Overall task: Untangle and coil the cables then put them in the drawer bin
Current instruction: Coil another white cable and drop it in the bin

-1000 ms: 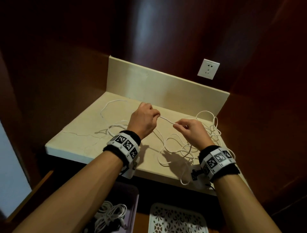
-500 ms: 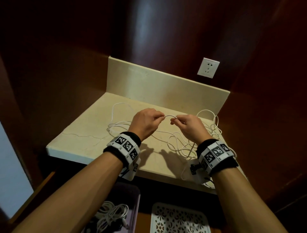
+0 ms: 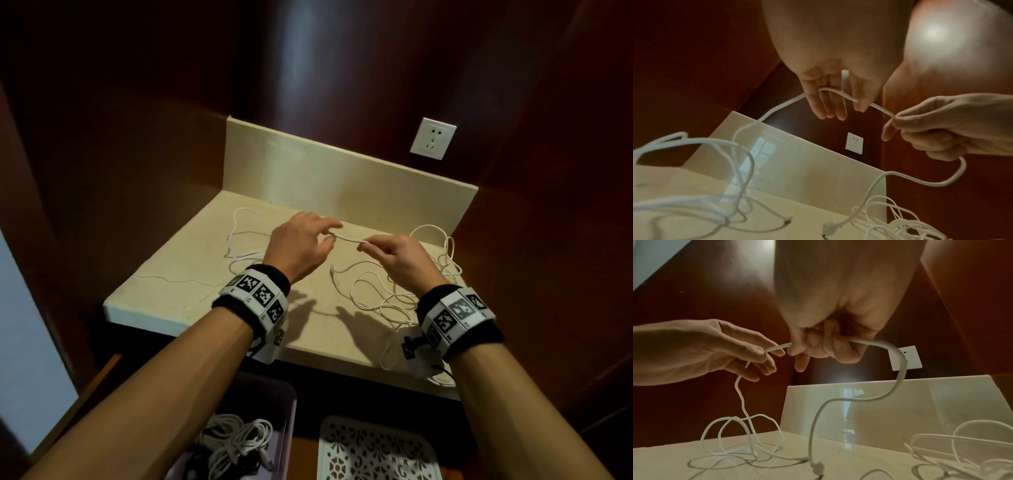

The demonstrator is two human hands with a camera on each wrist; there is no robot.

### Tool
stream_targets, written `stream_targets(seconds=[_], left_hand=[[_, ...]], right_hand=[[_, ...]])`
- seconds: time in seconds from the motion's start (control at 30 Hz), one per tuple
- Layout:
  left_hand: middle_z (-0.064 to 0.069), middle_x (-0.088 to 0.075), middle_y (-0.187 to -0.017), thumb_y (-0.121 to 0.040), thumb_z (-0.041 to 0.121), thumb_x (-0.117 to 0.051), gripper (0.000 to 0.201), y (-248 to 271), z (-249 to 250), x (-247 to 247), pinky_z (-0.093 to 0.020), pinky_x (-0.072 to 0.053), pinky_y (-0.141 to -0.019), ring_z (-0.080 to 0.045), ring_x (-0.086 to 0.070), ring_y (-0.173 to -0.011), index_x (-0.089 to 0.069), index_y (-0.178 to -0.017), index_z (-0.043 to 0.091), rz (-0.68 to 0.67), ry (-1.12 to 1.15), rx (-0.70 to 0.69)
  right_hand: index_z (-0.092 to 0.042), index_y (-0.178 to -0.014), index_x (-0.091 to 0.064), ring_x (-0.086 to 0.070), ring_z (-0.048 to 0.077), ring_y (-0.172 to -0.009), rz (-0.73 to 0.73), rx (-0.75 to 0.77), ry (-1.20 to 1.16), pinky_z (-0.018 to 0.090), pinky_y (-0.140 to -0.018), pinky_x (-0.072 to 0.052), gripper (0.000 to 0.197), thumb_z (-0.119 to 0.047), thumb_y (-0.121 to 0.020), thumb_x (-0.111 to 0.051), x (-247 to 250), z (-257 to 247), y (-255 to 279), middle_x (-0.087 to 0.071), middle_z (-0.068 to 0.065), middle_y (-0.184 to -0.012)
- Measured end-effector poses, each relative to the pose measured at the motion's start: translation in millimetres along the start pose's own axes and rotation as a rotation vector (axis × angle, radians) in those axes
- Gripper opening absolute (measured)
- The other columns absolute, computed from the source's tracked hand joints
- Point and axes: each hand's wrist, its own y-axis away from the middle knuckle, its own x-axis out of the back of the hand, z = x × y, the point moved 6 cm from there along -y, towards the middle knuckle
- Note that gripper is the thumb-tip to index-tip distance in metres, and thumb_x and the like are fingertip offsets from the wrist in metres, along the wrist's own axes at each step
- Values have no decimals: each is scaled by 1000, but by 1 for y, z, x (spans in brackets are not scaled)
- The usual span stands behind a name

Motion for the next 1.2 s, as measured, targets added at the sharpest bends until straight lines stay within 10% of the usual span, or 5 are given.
stream_targets(seconds=[0.1, 0.33, 0.5, 0.8, 1.2], left_hand=[[5, -68, -105, -95, 41, -54, 27, 0, 9, -9, -33, -44, -83, -15, -55, -104, -70, -114, 30, -107, -92, -64], [-4, -70, -103, -98, 34, -49, 28, -1, -18, 0, -34, -45, -79, -25, -58, -99, -73, -105, 23, -50, -135, 107], [-6, -71, -101, -97, 29, -47, 28, -1, -28, 1, -34, -45, -76, -29, -61, -97, -73, -103, 20, -5, -172, 239], [-3, -64, -114, -98, 38, -45, 37, 3, -7, -13, -35, -43, -85, -26, -58, -107, -52, -135, 37, -94, -143, 143], [-9, -70, -95, -99, 39, -47, 28, -6, -5, -21, -36, -40, -73, -32, -60, -90, -62, -104, 16, -54, -79, 129]], right_hand=[[-21, -107, -74, -61, 13, -76, 11, 32, 23, 34, -72, -50, 26, -38, -95, -59, 1, -7, -3, -71, -5, -79], [-11, -110, -70, -44, -3, -64, -2, -25, 17, 14, -60, -33, 25, -26, -98, -54, 3, 7, 1, -50, -19, -69], [-15, -111, -69, -61, 16, -95, -58, -65, 40, 35, -88, -50, 22, -27, -98, -55, -2, 9, 0, -67, -3, -96], [-13, -101, -72, -64, 22, -79, 106, -15, -78, 43, -80, -52, 14, -19, -94, -61, -5, 1, -7, -69, 2, -80], [-12, -105, -70, -64, 23, -94, 154, -5, 6, 41, -85, -50, 17, -19, -95, -59, -15, 15, -10, -72, 4, -98]])
